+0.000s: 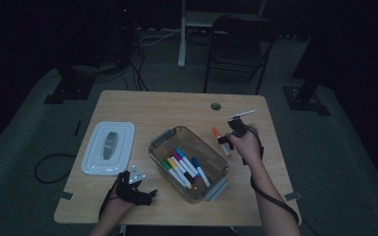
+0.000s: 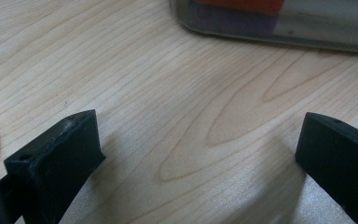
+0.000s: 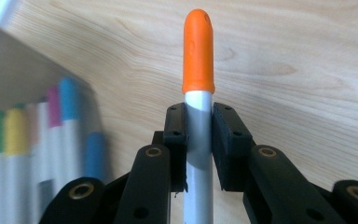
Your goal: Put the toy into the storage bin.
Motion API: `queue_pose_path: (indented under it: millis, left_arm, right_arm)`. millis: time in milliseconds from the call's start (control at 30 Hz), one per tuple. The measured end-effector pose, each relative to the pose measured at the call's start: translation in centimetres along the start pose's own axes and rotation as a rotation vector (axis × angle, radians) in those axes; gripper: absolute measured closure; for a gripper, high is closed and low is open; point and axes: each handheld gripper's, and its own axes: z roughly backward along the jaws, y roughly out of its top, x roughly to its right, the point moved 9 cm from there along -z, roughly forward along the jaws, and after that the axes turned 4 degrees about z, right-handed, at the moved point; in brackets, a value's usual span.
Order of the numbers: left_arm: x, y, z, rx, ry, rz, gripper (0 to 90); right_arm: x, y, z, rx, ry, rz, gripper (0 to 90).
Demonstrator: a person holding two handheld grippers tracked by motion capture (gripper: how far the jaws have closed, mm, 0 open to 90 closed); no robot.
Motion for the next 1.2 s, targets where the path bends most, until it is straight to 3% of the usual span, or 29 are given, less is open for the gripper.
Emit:
queue_pose_path:
  millis: [267,367,467,533,700,767,900,1200]
  left_arm:
    - [0.0,0.0,0.0,0.002,0.001,0.001,0.7]
    - [0.0,0.0,0.0,0.002,0.001,0.001,0.7]
    - [0.0,0.0,0.0,0.002,0.001,0.002,0.7]
    - [0.0,0.0,0.0,0.002,0.000,0.002,0.7]
    - [0.0,0.0,0.0,0.001,0.000,0.002,0.7]
    - [0.0,0.0,0.0,0.001,0.000,0.002,0.7]
    - [0.0,0.0,0.0,0.001,-0.001,0.001,0.7]
    - [0.0,0.0,0.0,0.001,-0.001,0.001,0.7]
  right_arm:
    - [-2.9,0.9,4.6,0.084,0.059,0.053,76.4]
    - [-4.8,1.4,6.1,0.112,0.095,0.090,76.4]
    - [-6.9,1.5,6.8,0.115,0.145,0.126,76.4]
    - [-8.1,1.6,6.9,0.106,0.154,0.154,76.5]
    - [-11.3,1.4,5.9,0.070,0.209,0.204,76.5]
    - [-11.7,1.3,5.6,0.064,0.213,0.217,76.5]
    - [-14.9,0.3,3.5,-0.004,0.262,0.274,76.4]
    - [-17.7,-1.3,-1.0,-0.114,0.276,0.329,76.4]
